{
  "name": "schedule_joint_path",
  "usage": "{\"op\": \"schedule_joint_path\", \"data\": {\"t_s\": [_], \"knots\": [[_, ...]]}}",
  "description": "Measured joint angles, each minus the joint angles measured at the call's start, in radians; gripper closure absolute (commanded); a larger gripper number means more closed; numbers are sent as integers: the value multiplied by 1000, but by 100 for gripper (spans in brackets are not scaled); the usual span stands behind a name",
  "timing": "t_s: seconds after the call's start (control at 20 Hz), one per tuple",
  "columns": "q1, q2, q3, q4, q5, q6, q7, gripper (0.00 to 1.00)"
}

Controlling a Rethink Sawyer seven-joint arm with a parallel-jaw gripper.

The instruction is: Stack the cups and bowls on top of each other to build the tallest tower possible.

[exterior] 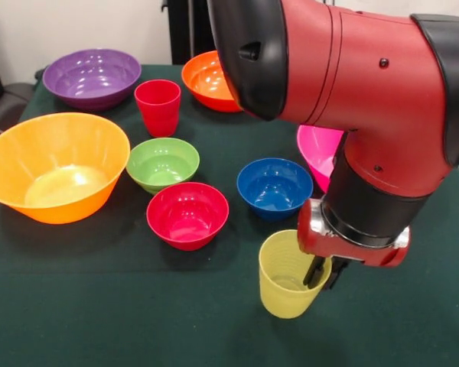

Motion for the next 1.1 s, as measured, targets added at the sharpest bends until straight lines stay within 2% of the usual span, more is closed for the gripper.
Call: {"op": "schedule_joint_path", "data": {"t_s": [0.5,1.1], "knots": [[32,-87,-8,185,0,-162,30,100],[36,-148,-38,356,0,-228,55,100]]}}
